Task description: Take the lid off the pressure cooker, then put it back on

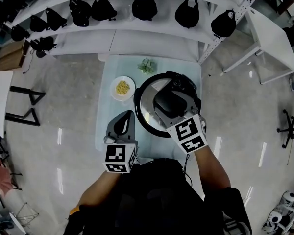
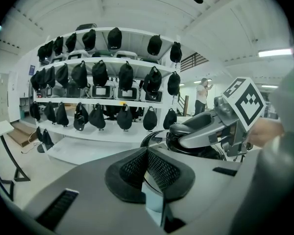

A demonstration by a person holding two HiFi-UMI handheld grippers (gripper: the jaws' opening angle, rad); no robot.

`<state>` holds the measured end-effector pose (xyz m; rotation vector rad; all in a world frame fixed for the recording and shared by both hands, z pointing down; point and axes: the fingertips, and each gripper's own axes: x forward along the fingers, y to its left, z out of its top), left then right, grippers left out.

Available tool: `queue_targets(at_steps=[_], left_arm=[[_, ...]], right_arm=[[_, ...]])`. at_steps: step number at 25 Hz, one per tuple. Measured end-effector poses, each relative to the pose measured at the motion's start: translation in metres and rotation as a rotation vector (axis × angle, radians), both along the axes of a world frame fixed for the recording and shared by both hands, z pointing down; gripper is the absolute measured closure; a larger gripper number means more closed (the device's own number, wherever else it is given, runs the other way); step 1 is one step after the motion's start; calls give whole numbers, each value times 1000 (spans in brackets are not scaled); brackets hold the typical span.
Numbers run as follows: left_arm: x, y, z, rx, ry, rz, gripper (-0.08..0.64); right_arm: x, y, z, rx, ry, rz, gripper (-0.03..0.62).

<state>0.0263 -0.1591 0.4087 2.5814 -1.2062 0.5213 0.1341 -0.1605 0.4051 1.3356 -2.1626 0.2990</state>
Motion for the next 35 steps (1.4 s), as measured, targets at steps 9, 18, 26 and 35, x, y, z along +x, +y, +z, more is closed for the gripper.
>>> queue_targets(at_steps=[9,18,26,35], left_arm=[[-60,17,-14,30,14,-42,552],[-142,51,-10,29,21,-114,554],[-224,89,16,15,2,-209,552],[-285,111,42,-34,-38,-294,552]], right_arm=[[-66,26,-13,12,-26,-18,298],[-156,56,-4,6,-34,-85,298],[-233,87,20,14,-31,-148,298],[-279,90,59,-16,-48,-138,298]])
